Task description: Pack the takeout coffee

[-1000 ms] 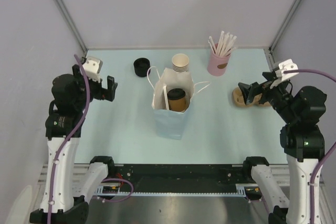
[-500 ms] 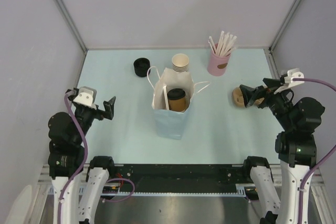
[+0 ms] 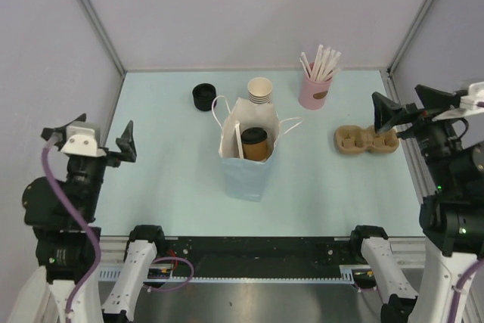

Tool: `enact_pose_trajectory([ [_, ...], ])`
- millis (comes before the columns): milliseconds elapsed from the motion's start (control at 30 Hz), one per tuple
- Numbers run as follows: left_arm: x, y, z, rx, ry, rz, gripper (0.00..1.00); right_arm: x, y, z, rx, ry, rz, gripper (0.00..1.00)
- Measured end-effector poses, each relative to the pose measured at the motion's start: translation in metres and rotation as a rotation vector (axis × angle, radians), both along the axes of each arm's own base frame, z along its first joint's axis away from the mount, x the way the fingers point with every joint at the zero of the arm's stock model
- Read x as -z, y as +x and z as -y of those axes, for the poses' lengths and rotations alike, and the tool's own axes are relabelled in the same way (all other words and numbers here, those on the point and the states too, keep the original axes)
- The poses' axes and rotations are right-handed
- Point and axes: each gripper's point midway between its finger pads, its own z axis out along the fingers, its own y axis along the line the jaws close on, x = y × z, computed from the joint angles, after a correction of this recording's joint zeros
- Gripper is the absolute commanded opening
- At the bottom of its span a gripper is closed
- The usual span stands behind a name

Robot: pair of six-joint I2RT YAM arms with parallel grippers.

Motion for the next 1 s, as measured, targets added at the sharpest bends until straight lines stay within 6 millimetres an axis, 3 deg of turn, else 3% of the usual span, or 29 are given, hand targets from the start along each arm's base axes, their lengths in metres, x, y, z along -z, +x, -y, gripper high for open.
enact_pose_trajectory([
  [167,-0.051,-0.038,-0.007,-0.034,-0.010,0.120,1.00,-0.059,-0.048,-0.005,-0.007,-0.011,0.140,1.00],
  [267,-0.069,-0.056,-0.007,-0.031,-0.014,0.158,1.00,-0.076,-0.066,-0.008,-0.020,-0.006,0.185,1.00],
  [633,-0.100,-0.091,0.006,0.045,-0.037,0.202,1.00,-0.066,-0.078,-0.019,-0.082,0.012,0.122,1.00],
  [1000,-0.114,-0.115,0.014,0.091,-0.042,0.240,0.99,-0.077,-0.097,-0.027,-0.128,0.002,0.154,1.00],
])
